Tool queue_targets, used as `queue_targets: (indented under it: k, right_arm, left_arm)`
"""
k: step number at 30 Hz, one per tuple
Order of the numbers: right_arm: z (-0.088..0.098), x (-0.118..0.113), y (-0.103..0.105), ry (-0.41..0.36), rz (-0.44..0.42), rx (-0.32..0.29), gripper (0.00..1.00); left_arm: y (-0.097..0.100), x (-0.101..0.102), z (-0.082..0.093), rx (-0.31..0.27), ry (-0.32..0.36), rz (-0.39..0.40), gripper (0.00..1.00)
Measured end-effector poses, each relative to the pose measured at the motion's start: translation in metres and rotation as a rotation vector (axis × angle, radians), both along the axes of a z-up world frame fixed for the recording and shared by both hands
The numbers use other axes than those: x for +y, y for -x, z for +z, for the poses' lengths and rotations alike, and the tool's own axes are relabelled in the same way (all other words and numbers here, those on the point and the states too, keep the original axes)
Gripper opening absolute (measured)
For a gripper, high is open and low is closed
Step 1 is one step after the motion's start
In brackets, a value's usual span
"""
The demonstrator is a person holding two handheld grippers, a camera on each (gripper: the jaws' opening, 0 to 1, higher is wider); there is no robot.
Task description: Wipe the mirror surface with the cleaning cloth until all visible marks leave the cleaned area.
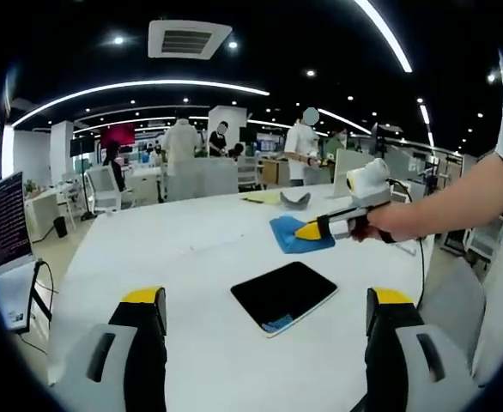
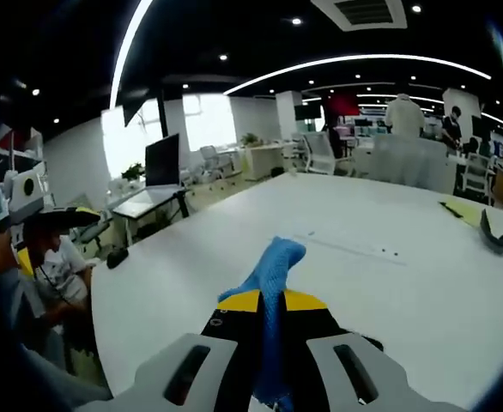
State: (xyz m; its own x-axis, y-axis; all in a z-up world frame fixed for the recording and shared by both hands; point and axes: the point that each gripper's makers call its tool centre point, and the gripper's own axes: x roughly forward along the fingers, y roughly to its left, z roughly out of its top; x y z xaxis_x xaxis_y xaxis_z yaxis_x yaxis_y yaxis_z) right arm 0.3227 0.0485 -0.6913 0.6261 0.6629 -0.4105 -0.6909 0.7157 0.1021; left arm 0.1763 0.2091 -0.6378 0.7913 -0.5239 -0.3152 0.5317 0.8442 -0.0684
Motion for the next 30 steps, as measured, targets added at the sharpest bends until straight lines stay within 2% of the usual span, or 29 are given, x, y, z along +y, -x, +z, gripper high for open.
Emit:
queue_targets:
  k: [3, 4, 6, 11, 14, 23, 30]
  right_arm:
    - [-0.001, 0.008, -0.005, 0.007, 0.017, 0.000, 0.03]
    - [-0.004, 0.011, -0.007, 0.040, 0.032, -0.014, 0.03]
    - [-0.007, 0.018, -0.009, 0.032, 0.042, -0.008, 0.03]
    - [-0.015, 0.031, -0.017, 0.023, 0.051, 0.002, 0.03]
    - [-0.021, 0.038, -0.019, 0.026, 0.062, 0.007, 0.03]
    - [-0.033, 0.053, -0.033, 0.020, 0.067, 0.016, 0.03]
    - [-0.045, 0.064, -0.037, 0.014, 0.079, 0.037, 0.03]
  left_arm:
    - [0.000, 0.002, -0.002, 0.002, 0.003, 0.003, 0.98]
    - [0.000, 0.003, -0.003, 0.002, 0.007, 0.006, 0.98]
    - [-0.002, 0.005, -0.002, 0.009, 0.039, 0.019, 0.98]
    - [-0.002, 0.007, -0.004, 0.011, 0.020, 0.020, 0.97]
    - [-0.006, 0.008, -0.001, 0.015, 0.054, 0.035, 0.97]
    - [-0.008, 0.003, -0.003, 0.014, 0.035, 0.032, 0.98]
    - [-0.011, 0.000, -0.001, 0.019, 0.055, 0.038, 0.98]
